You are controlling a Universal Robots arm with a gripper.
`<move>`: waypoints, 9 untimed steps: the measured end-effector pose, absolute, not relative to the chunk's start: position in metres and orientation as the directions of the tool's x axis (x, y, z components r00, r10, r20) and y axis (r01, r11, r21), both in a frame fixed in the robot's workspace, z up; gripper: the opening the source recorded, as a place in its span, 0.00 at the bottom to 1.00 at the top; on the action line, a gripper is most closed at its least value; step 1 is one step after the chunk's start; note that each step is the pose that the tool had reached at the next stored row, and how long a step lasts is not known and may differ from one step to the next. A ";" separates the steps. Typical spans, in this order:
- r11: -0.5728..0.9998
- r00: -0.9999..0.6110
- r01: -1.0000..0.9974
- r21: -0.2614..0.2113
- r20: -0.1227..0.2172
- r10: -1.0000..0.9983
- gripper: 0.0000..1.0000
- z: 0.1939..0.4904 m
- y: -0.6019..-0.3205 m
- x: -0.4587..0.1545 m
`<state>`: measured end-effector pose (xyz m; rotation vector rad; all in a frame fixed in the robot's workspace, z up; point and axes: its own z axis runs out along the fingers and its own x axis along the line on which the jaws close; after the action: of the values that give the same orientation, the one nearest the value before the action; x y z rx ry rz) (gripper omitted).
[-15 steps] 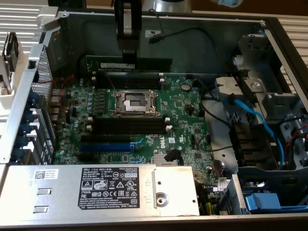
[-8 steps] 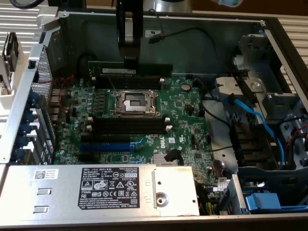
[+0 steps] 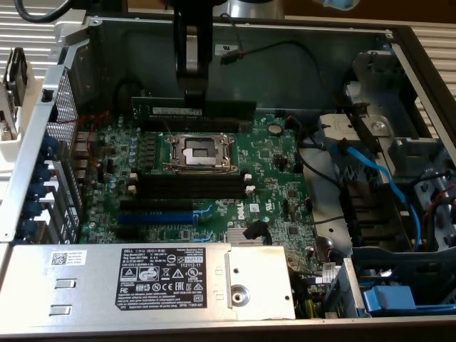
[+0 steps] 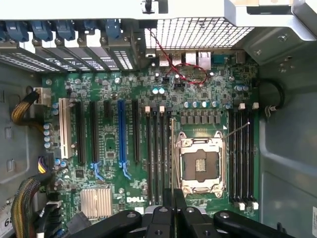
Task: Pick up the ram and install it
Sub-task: 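Insert the ram into the slot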
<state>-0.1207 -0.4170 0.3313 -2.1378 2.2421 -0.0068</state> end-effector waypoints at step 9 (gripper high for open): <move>0.048 -0.047 -0.998 -0.033 -0.029 -0.998 0.12 0.319 -0.425 -0.116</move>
<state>-0.1164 -0.4246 0.3185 -2.1375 2.2421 -0.0066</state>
